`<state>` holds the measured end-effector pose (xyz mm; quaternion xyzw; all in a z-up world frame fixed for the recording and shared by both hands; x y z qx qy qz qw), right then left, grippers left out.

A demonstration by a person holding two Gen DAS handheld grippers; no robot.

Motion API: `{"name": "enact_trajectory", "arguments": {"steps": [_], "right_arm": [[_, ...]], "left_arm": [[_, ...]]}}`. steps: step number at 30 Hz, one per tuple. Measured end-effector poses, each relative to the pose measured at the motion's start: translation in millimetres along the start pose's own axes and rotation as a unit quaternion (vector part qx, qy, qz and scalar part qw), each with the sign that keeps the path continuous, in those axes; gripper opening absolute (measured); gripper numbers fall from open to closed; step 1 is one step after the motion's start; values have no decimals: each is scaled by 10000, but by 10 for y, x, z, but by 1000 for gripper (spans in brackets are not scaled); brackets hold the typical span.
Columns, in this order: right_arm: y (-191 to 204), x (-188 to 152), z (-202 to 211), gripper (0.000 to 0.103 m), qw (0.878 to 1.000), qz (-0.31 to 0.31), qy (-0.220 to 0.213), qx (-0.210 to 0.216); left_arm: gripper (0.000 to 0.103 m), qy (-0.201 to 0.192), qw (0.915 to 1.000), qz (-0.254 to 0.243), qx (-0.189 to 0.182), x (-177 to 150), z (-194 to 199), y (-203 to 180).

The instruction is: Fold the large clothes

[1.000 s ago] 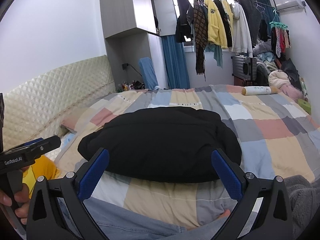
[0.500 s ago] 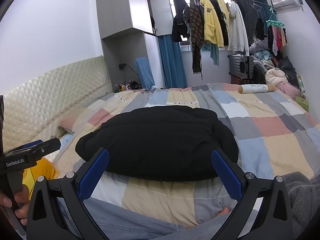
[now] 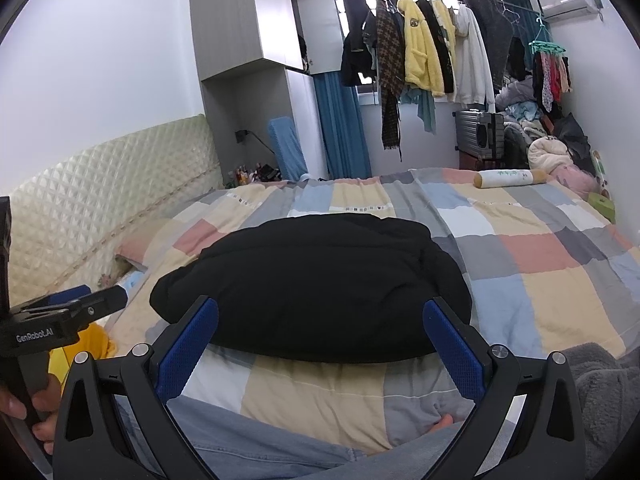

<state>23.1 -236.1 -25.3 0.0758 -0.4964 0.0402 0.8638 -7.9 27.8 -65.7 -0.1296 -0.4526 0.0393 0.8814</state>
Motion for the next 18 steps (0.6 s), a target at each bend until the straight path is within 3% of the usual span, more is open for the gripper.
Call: {"name": "enact_trajectory", "arguments": {"steps": [18], "right_arm": [[-19,22,98,103,10000,-11,-57,-26]], "left_arm": [[103,27,10000,6,36,31,17,-57]]}}
Point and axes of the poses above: each gripper's, at about its wrist camera, not at the fingertips, and z roughly against the way its jaws point, y to its left, x to its top, the point moved 2 cm from there along -z, roughly the way its jaws point, and after that the axes turned 10 degrees about -x, right-handed, at the moved point
